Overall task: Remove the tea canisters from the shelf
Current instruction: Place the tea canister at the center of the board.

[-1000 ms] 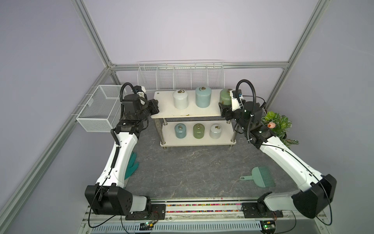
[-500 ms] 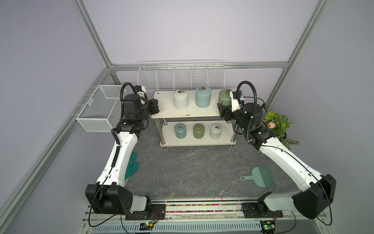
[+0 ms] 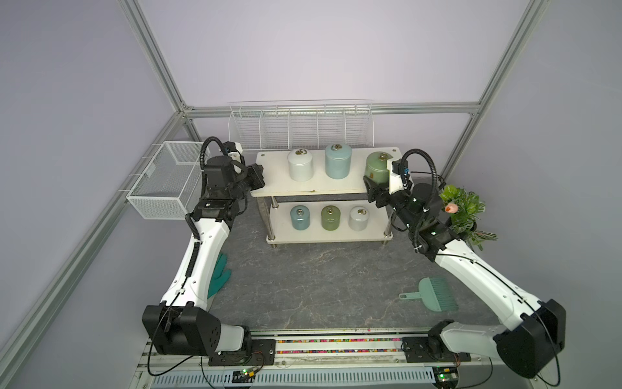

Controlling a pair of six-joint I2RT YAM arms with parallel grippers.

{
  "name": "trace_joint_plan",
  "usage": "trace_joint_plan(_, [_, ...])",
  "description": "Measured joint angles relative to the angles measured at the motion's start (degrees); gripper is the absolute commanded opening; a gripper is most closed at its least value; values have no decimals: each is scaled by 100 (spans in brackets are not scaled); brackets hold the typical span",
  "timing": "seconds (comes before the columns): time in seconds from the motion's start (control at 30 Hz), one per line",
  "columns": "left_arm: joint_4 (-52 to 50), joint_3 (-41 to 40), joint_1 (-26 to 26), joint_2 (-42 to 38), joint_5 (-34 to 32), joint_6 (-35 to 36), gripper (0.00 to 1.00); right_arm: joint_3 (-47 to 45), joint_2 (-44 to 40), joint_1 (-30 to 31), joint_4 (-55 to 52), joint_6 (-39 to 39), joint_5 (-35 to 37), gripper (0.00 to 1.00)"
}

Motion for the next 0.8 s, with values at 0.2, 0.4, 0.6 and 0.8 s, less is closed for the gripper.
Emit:
trace_joint_plan(0.2, [-2,11,0,13,0,0,0,-52,-87,0,-37,55,-133,41])
trace_joint_plan(0.4, [0,33,0,37,2,0,0,-52,-120,0,-90,83,-210,41])
trace_joint_plan(0.6, [0,33,0,39,0,0,0,-52,-122,0,-90,103,-221,40])
trace_joint_plan(0.8, [0,37,0,42,0,2,0,-39,-122,0,-96,122,-238,40])
